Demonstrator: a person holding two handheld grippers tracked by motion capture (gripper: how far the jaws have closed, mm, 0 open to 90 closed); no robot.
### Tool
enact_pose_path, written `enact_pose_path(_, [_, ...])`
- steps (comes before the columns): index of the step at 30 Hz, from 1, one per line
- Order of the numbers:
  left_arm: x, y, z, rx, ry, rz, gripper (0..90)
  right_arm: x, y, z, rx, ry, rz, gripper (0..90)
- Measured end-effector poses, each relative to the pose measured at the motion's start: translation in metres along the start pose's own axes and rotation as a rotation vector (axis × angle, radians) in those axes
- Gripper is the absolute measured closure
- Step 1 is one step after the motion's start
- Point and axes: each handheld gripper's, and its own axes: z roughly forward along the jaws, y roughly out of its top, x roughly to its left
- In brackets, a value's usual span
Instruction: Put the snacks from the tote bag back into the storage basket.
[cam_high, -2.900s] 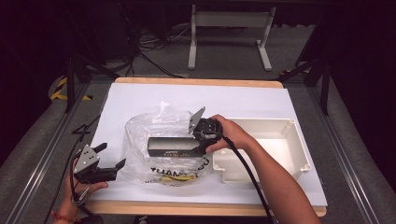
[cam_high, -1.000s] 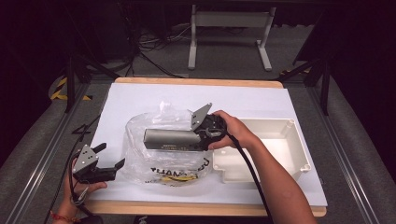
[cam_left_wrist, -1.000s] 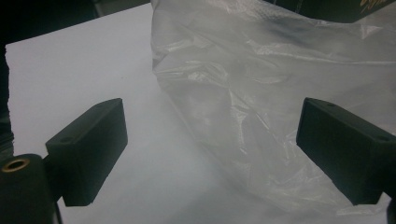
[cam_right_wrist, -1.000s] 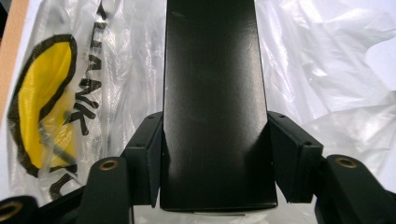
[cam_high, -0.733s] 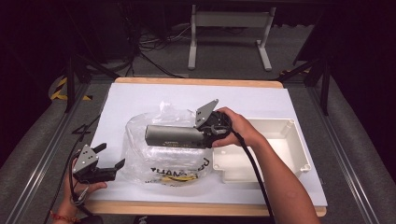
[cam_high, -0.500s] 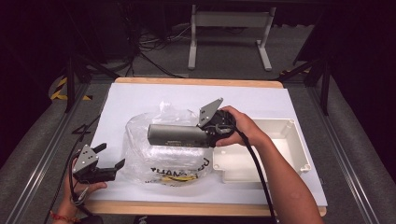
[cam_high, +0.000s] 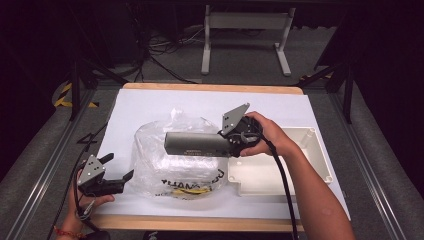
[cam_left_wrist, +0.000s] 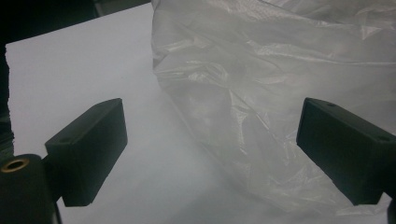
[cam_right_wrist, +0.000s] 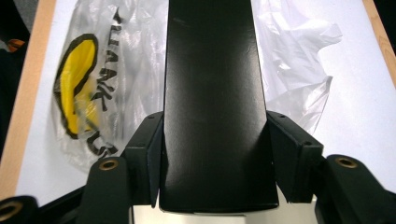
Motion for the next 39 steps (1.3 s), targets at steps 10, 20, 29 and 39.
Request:
enact_pose_path(10, [0.000, 0.000, 0.000, 0.003, -0.001, -0.001, 9.5, -0.001, -0.019, -0.018, -0.003, -0.018, 0.026, 43.0])
enact_pose_path(20, [0.000, 0.000, 0.001, 0.006, 0.003, -0.002, 9.4, 0.000, -0.045, -0.043, -0.001, -0.042, 0.052, 43.0])
enact_pose_path(29, [-0.001, 0.000, 0.001, 0.009, 0.008, 0.002, 9.4, 0.002, -0.065, -0.057, 0.024, -0.072, 0.075, 43.0])
enact_pose_path(39, [-0.001, 0.000, 0.002, 0.015, 0.008, 0.002, 9.3, 0.006, -0.090, -0.080, 0.024, -0.103, 0.104, 43.0])
